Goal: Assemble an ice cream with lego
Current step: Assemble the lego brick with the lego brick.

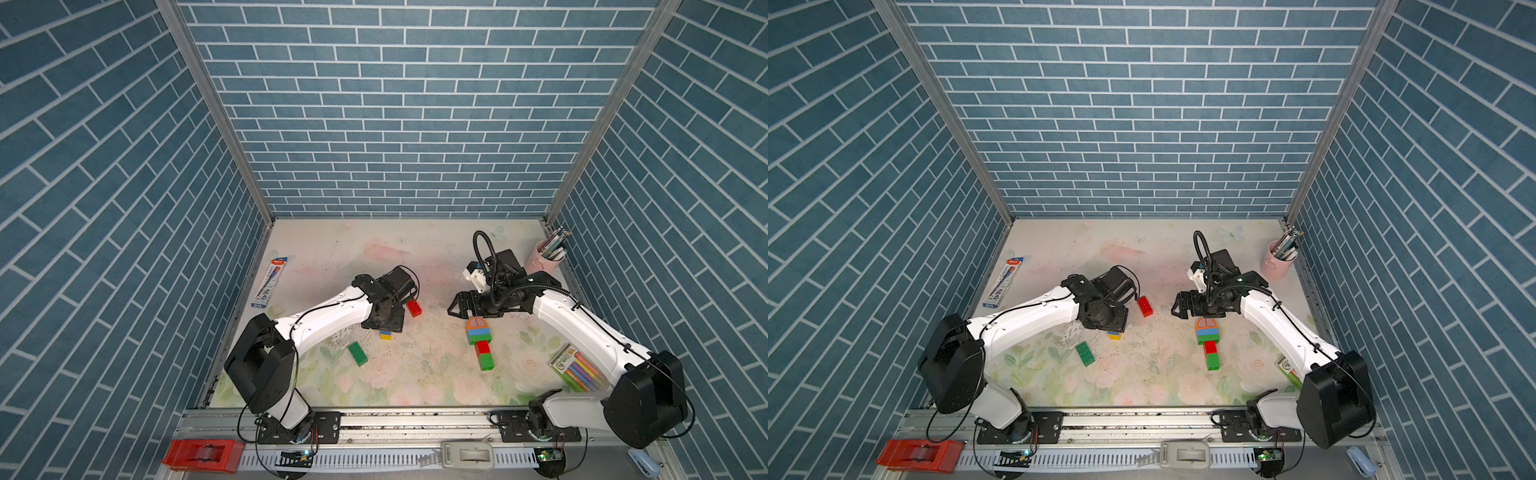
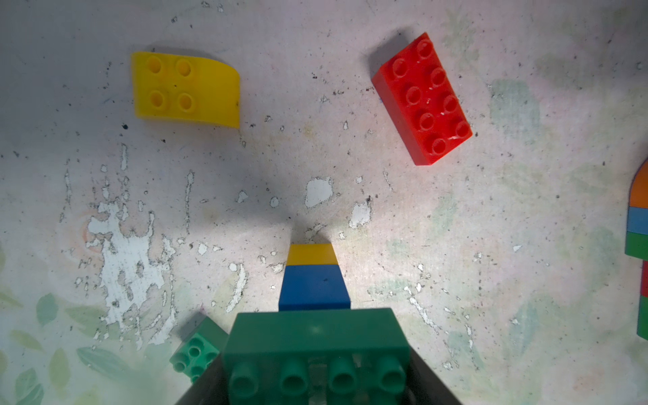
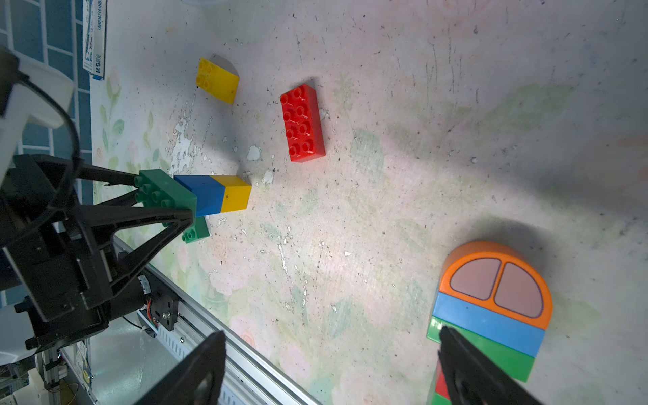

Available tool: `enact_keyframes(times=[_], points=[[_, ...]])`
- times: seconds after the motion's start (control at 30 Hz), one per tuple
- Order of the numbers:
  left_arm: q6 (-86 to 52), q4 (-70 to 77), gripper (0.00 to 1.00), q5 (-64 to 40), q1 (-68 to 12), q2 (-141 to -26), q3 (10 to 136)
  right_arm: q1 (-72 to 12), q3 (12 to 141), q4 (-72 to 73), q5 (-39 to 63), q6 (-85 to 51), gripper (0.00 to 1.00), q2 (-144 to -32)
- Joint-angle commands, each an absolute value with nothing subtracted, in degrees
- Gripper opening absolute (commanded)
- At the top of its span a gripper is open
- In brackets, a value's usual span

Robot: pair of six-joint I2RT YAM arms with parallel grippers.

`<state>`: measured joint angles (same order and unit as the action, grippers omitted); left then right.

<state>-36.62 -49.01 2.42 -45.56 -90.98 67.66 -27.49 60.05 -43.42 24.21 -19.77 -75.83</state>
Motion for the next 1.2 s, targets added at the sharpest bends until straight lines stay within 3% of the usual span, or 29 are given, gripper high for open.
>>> enact_keyframes(times=[0.0, 0.37, 1.17], points=[[-35.99, -52.68, 0.23, 2.75, -45.79, -93.58, 65.27, -27.77, 60.59, -45.32, 23.29, -21.20, 0.95, -74.57], [-32.96, -63.23, 0.22, -0.72, -45.62, -98.73, 74.15, -27.77, 61.11, -45.55, 23.20, -21.11, 0.95, -74.79], [-36.21, -57.51, 0.19, -5.12, -43.24, -101.52, 69.33, -27.77, 61.86, -46.97, 22.43, -19.78, 0.95, -75.32]])
